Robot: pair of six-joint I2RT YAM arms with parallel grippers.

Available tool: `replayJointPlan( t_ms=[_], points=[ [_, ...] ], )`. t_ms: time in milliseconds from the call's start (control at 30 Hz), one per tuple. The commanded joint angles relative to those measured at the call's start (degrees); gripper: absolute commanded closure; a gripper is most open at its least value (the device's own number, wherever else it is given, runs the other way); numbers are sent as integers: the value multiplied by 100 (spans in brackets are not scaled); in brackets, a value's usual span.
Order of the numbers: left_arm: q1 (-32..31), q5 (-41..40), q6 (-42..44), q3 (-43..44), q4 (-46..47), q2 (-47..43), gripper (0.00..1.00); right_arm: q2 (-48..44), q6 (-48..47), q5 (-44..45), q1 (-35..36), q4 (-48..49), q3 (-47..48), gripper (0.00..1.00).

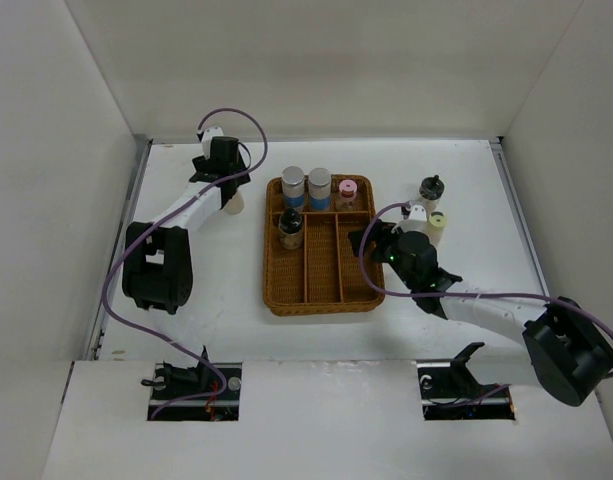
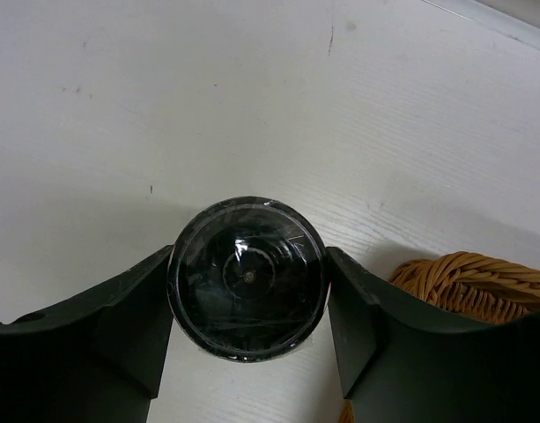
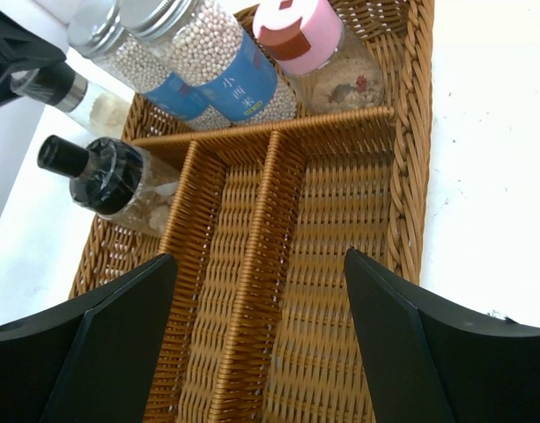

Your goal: Organize the condiment bottles

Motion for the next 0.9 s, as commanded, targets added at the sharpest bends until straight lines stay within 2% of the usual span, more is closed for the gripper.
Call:
replayJointPlan(
  t_ms=[0,100,233,367,500,633,867],
  points=[
    [-15,-118,120,166,44,-119,54,17,-21,0,18,419,108,16],
    [-16,-171,41,-141,114,-548,65,-27,-21,0,18,419,91,16],
    [-138,-180,-108,-791,264,-1593,67,-71,-21,0,18,419,82,16],
    [-577,-241,-222,-1477,229,-2648,68,-62,-21,0,18,419,91,16],
    [-1314,-566,-249,-2075,-113,-3694,68,-80,-21,0,18,419,82,16],
    [-2114,-935,-380,-2304,-693,-4363,68,-54,-21,9,18,410,91,16],
    [-3398,-1349,-706,-2375,-1256,-4593,69,-80,-38,9,18,419,91,16]
  ],
)
